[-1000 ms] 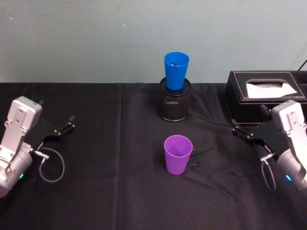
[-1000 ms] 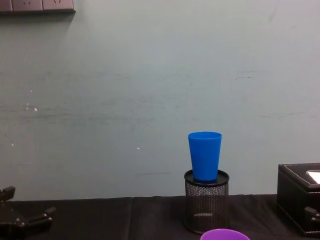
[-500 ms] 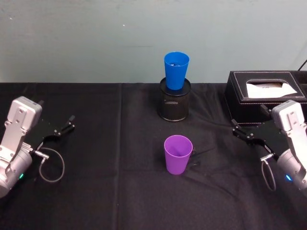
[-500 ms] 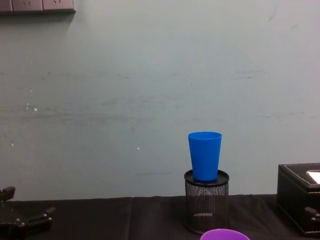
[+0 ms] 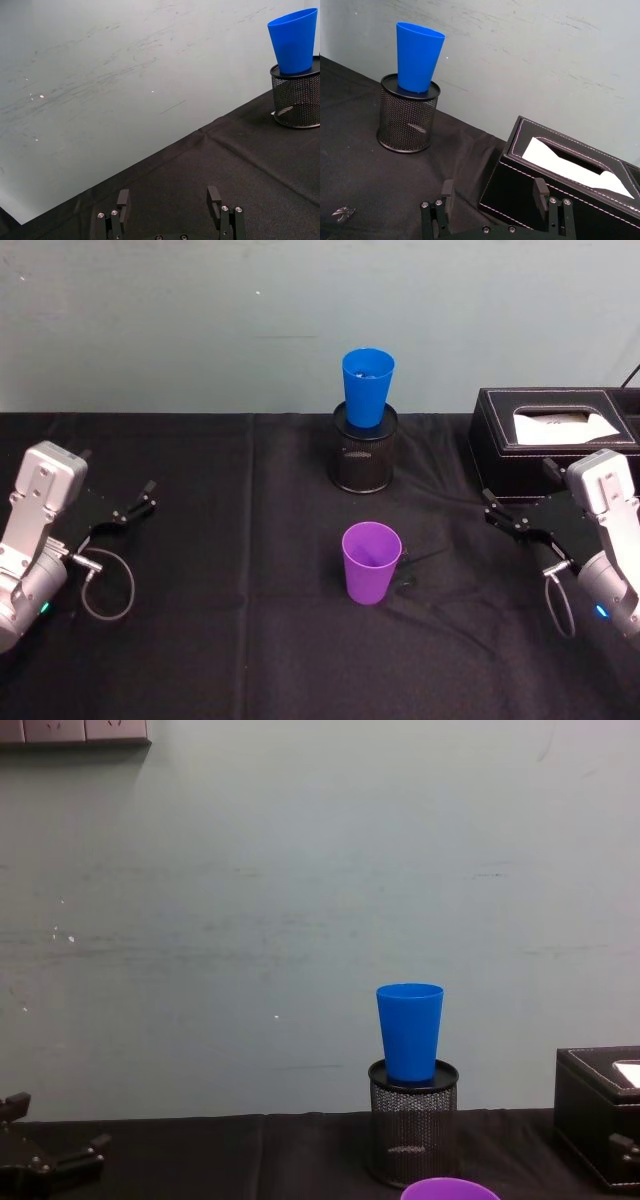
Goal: Pick up one cup with a gripper and tap it against the other cup.
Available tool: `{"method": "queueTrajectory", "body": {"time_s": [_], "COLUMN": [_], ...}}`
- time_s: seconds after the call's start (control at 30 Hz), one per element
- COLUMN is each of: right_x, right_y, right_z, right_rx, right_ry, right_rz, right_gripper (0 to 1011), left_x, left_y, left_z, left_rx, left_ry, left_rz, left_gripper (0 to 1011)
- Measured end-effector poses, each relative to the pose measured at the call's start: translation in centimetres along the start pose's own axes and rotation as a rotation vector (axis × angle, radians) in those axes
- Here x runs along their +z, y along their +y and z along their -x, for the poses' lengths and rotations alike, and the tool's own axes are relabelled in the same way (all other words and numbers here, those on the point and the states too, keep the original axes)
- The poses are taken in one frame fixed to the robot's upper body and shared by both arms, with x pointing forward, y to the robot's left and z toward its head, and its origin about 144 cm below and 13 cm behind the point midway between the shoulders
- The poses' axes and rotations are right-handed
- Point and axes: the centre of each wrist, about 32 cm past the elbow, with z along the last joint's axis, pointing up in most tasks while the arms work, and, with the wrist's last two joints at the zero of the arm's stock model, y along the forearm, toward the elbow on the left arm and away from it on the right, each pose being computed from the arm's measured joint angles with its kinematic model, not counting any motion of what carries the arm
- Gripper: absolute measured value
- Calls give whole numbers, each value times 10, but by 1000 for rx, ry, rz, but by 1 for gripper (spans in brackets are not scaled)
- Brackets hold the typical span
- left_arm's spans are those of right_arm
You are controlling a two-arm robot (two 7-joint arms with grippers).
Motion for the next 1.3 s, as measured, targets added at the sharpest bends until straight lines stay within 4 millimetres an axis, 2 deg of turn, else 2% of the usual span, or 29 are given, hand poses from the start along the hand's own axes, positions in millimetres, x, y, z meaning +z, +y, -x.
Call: {"method": "queueTrajectory", "body": {"time_s": [0.23, 0.37, 0.63, 0.77, 0.97, 1.3], "right_x": [10, 13, 0, -7, -15, -13], "right_y": [-10, -27, -62, -72, -72, -47], "right_z": [-4, 2, 24, 34, 43, 54], "right_rx": [13, 63, 227, 307, 382, 442], "right_ry": [-4, 31, 149, 178, 202, 220], "right_rz": [-54, -91, -105, -108, -114, -117], "right_gripper": [1003, 1003, 1003, 1003, 1003, 1003], "left_x": [0, 0, 0, 0, 0, 0], "left_y": [0, 0, 0, 0, 0, 0], "left_z": [0, 0, 0, 0, 0, 0], "left_rx": [0, 0, 0, 0, 0, 0], "left_ry": [0, 0, 0, 0, 0, 0], "left_rz": [0, 0, 0, 0, 0, 0], "left_gripper": [1000, 1000, 1000, 1000, 1000, 1000]}}
